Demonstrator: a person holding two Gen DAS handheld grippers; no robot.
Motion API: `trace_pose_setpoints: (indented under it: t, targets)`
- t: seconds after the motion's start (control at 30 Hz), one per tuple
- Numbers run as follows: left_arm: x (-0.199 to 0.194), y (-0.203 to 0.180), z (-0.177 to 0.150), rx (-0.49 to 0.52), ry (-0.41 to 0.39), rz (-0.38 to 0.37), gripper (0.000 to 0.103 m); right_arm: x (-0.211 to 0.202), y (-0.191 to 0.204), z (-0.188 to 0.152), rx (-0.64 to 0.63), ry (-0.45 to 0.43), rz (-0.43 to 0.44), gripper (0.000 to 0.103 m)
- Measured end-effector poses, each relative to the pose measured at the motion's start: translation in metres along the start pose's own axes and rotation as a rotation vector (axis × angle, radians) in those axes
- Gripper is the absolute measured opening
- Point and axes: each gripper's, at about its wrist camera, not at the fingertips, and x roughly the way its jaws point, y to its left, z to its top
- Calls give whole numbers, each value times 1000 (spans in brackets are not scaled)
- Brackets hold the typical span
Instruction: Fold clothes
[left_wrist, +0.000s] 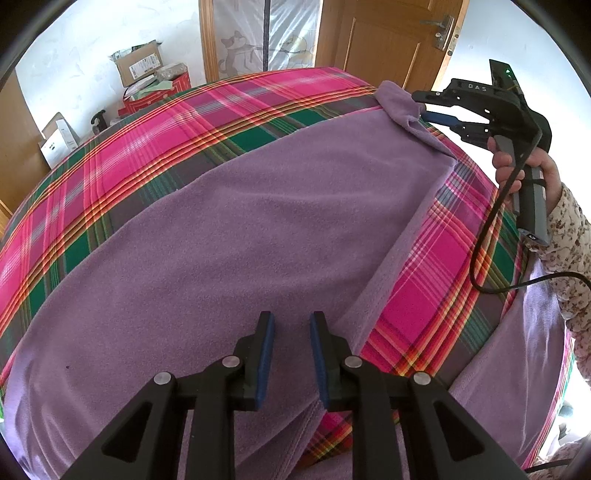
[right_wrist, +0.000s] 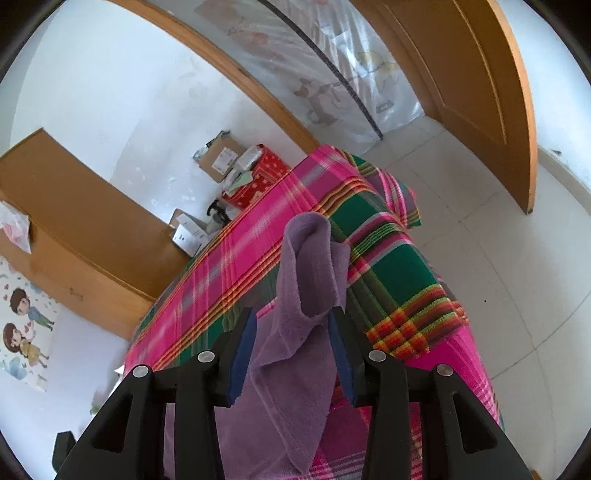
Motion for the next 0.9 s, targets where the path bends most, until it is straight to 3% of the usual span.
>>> trace_pose_setpoints:
  t: [0.1, 0.23, 0.47, 0.63, 0.9]
  targets:
    - [0, 0, -1, -2, 0, -1, 21, 0, -2, 1, 20, -11, -14, 18]
    - [0, 0, 0, 0, 2, 0, 21, -8, -7, 2, 27, -31, -14, 8]
    - [0, 1, 1, -2, 6, 0, 21, -37, -18, 10, 45, -115, -53, 7]
    - [0, -1, 4, -5, 10, 0, 21, -69, -43, 17, 67, -197, -142, 6]
    - [-6, 1, 5, -22, 9, -38, 21, -73, -73, 19, 82, -178, -230, 6]
